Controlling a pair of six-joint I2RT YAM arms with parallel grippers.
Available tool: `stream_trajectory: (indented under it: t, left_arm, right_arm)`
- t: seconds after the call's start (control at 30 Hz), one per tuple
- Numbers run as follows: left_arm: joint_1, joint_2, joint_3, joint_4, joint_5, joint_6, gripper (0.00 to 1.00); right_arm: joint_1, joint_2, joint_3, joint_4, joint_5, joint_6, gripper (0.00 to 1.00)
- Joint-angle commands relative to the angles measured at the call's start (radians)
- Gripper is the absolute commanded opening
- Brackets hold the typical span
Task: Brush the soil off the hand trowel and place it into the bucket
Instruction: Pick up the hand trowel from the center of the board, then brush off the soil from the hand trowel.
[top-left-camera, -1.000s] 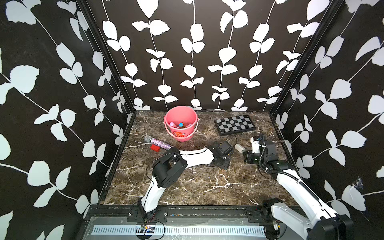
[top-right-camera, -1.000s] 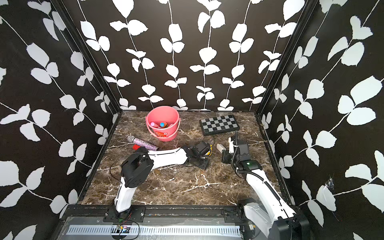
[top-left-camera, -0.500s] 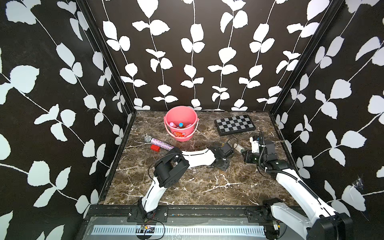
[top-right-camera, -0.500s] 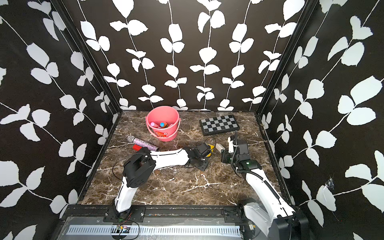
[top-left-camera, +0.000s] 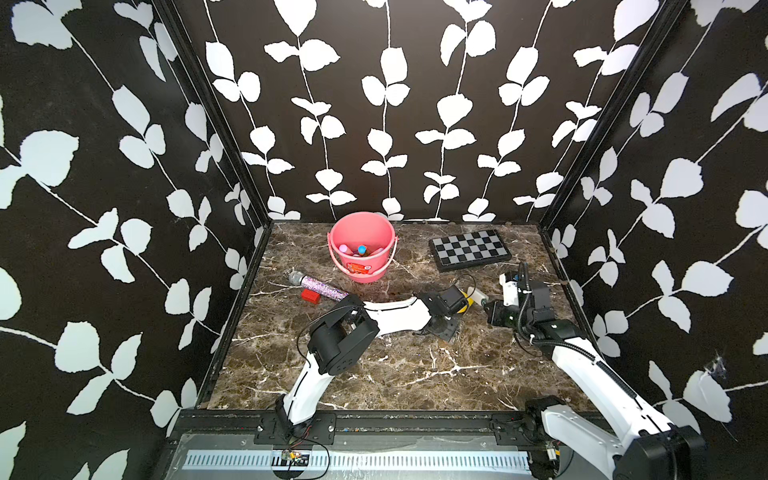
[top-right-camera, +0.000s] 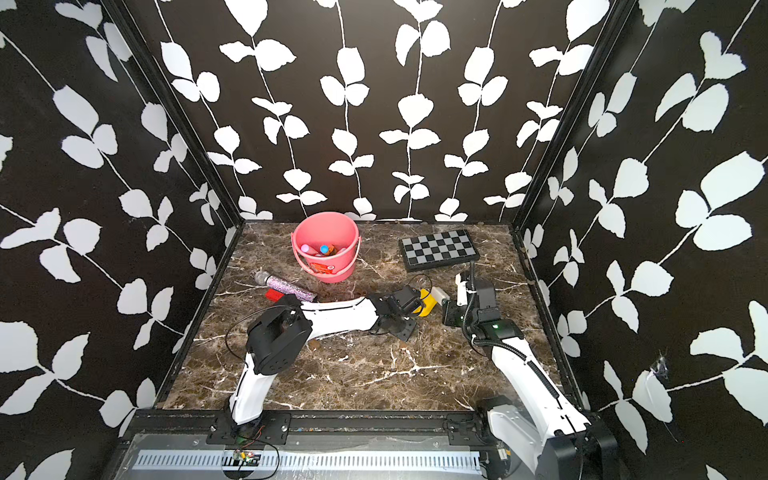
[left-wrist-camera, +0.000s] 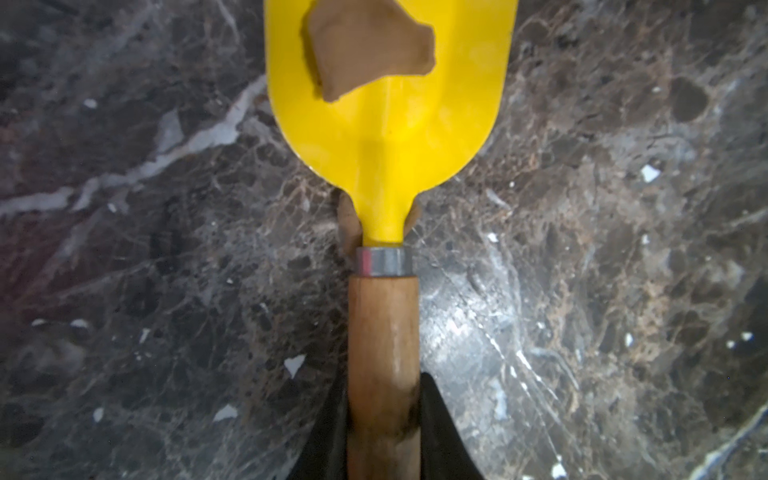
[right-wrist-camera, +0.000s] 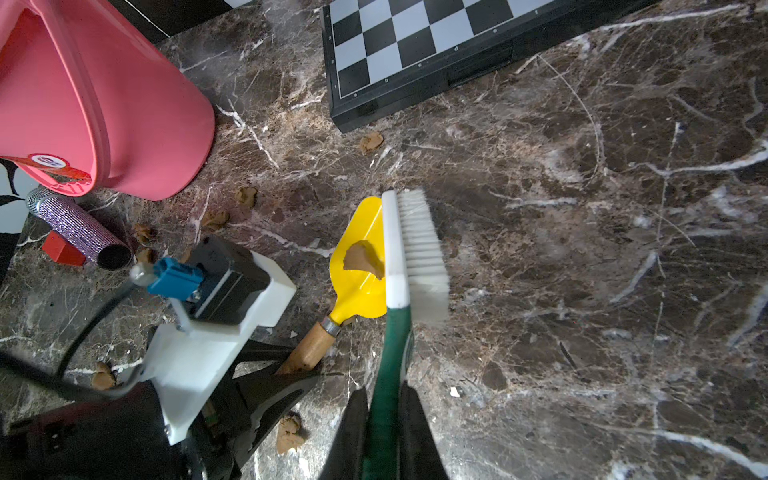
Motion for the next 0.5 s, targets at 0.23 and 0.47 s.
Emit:
stream_trajectory:
  t: [0.23, 0.47]
  left_arm:
    - [0.056, -0.23, -0.141, 0.018, 0.045, 0.044, 0.0]
    - [0.176, -0.443, -0.289, -0.075, 0.139, 0.103, 0.0]
  right_arm:
    - [-0.007, -0.115, 0.058, -0.08, -0.016, -0.02, 0.0]
    - [0.009, -0.161, 0.093, -0.039, -0.263, 0.051, 0.0]
